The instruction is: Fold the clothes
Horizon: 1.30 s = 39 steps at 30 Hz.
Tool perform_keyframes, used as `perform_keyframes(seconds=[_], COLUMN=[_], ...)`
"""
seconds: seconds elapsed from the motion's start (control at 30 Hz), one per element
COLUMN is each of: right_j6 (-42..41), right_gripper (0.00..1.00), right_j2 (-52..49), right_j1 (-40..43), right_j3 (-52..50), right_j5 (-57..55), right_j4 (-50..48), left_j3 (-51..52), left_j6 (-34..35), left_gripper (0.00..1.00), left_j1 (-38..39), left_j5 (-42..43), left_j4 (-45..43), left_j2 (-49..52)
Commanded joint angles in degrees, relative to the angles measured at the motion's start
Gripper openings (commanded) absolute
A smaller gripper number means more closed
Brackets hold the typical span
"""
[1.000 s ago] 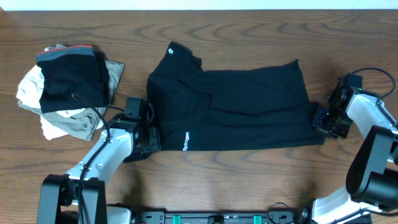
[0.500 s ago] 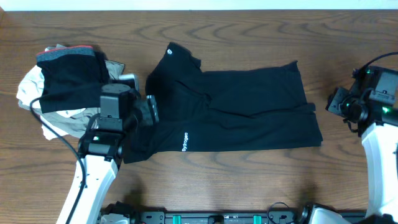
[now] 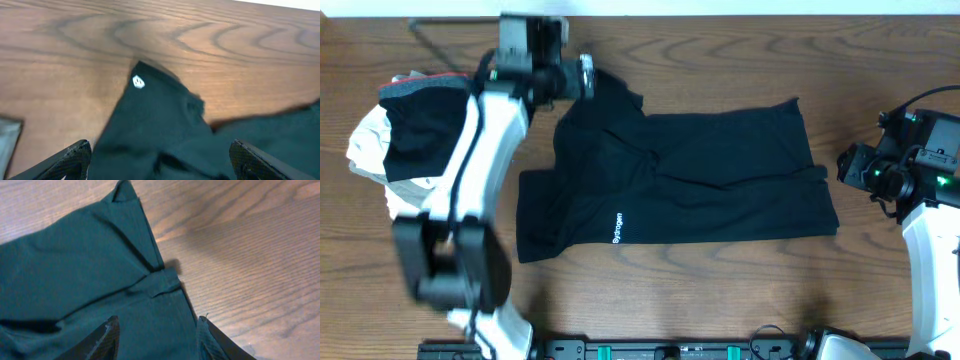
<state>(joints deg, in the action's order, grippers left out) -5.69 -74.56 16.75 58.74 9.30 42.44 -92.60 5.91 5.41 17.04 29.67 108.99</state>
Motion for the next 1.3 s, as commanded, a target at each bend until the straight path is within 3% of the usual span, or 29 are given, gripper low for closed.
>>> perform_keyframes(seconds=[0.0, 0.23, 0.77, 0.97, 1.27], right_j6=[1.57, 1.75, 1.7, 1.73, 1.73], right_gripper=[0.48, 0.48, 0.48, 0.48, 0.48], right_j2=[0.31, 0.31, 0.31, 0.31, 0.31], right_j1=[0.44, 0.44, 0.44, 0.44, 0.44], right_j3=[0.2, 0.2, 0.2, 0.2, 0.2], right_j5=[0.59, 0.59, 0.59, 0.57, 0.57], right_j4=[0.28, 1.14, 2.6, 2.6, 2.64], left_j3=[-8.81, -13.9, -13.88, -13.88, -13.88], left_j6=[-2.45, -8.68, -12.63, -13.31, -13.84], left_gripper=[0.9, 0.9, 0.88, 0.84, 0.65], left_j1=[-2.36, -3.41, -3.1, -1.6, -0.66], left_j5=[5.09, 6.97, 10.69, 11.47, 11.45], left_j4=[0.96, -2.03, -5.92, -7.56, -10.08], left_j2=[9.29, 20.52, 29.16, 30.25, 30.25])
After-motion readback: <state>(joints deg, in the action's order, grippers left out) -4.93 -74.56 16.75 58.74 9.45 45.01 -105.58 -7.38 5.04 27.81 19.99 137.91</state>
